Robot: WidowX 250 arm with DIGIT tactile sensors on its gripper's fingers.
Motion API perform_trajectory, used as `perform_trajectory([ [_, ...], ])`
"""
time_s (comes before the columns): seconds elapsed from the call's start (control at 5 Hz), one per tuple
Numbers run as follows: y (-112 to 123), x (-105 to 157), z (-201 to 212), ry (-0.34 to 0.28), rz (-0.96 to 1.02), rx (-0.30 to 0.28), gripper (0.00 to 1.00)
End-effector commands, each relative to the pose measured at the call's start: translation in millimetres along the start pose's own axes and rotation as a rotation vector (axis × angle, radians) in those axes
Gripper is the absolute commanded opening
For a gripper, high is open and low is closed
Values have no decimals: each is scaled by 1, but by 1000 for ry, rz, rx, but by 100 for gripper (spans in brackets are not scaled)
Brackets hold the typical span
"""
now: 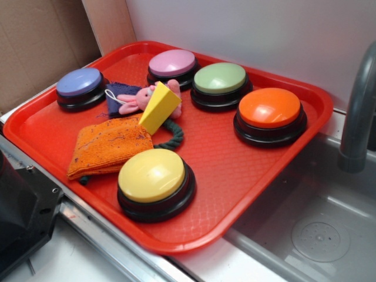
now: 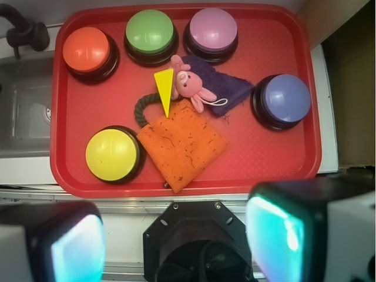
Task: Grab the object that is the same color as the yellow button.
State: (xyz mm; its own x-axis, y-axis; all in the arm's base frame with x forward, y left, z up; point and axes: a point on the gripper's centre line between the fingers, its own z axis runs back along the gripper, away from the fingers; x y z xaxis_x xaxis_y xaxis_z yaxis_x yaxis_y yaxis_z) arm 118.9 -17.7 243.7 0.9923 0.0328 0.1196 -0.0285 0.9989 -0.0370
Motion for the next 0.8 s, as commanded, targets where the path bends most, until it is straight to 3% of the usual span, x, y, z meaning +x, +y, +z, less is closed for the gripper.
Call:
perform_trajectory([
  [0.0,0,0,0,0,0,0,100],
  [0.2,-7,8,-18,-30,47,7,100],
  [0.6,-11,34,-65,-49,45,-34,100],
])
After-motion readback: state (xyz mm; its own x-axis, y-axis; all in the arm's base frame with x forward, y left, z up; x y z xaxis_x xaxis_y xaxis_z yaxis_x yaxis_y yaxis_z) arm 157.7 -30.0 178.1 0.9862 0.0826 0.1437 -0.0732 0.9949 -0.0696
